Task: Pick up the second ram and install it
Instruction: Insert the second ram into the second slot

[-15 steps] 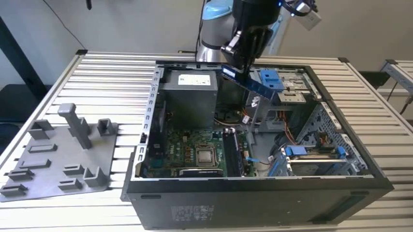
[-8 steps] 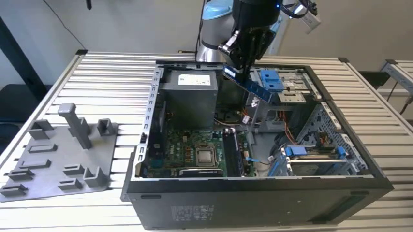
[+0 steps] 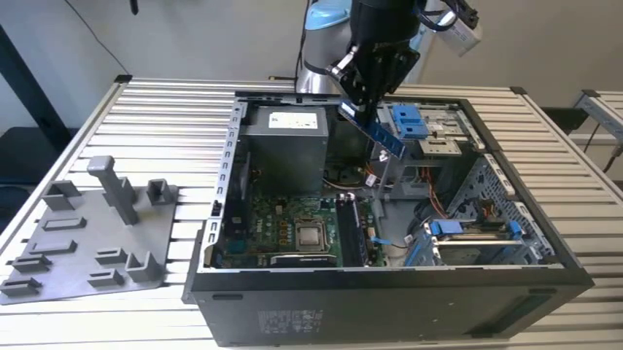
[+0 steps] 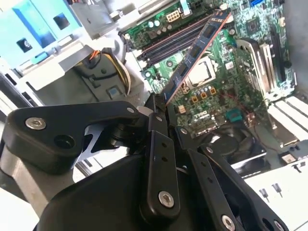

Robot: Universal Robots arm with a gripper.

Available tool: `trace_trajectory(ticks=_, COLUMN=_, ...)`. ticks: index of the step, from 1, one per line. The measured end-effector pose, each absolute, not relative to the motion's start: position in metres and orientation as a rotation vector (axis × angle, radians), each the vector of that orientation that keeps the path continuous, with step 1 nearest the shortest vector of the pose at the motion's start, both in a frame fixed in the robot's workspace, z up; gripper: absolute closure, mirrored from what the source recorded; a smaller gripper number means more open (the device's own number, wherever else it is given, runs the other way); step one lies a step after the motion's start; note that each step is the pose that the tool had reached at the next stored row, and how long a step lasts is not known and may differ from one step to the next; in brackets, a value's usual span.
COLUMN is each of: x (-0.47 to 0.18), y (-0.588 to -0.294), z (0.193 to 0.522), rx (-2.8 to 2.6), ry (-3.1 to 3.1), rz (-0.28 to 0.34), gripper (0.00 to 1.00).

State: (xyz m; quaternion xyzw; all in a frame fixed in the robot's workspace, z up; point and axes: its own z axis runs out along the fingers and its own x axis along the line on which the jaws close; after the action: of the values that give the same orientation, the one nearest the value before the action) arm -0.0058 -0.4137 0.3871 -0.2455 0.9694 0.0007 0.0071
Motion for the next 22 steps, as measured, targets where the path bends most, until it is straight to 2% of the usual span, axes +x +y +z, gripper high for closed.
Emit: trace_trajectory(ticks=22, x=-0.0058, y=-0.4137, z=0.3783, rx=-0.149, ry=3.124, rz=-0.002, gripper=0.86)
